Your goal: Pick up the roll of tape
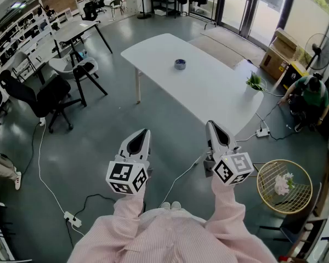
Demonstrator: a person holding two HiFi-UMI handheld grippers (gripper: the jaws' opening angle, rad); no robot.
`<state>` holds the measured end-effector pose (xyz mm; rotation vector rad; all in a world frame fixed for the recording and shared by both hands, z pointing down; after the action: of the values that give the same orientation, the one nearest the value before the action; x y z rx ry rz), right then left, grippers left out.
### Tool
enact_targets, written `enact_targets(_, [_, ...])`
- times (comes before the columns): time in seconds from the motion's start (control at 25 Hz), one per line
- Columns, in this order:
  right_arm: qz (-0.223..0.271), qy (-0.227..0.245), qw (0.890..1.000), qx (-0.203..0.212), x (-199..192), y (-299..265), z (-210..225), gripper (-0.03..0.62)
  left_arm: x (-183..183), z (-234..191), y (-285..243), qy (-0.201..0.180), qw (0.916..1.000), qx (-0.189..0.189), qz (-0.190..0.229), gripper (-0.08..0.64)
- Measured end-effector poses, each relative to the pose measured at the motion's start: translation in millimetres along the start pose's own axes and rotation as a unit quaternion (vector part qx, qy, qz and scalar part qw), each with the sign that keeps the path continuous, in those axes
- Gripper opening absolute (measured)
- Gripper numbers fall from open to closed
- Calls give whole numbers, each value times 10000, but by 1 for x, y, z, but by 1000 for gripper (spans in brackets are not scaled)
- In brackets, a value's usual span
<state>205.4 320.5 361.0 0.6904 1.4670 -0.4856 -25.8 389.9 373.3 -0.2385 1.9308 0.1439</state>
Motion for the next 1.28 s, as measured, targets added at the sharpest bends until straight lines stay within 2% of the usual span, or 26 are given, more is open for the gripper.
enact_targets(0.48, [8,-95,9999,94,0,17,7,5,-9,21,5,-7,10000,56,-32,0])
enact_targets(0.84, [-149,-210,9994,216,-15,14,24,5,-20,29,-2,38,9998,169,-83,0])
enact_targets(1.28, [-450,-279,9983,226,-41,-14,43,57,-34,14,-36,158,9994,235,-222,0])
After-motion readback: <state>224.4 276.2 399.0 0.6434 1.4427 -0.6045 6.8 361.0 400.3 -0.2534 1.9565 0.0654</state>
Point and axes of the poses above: the fingertips, and each gripper's own axes: y backward along the fingers, z to its right, x out of its top, the point moved 5 cm from there along y, backward along the fingers, and after that the axes turned 13 degrees about y, right-handed, at the moved point
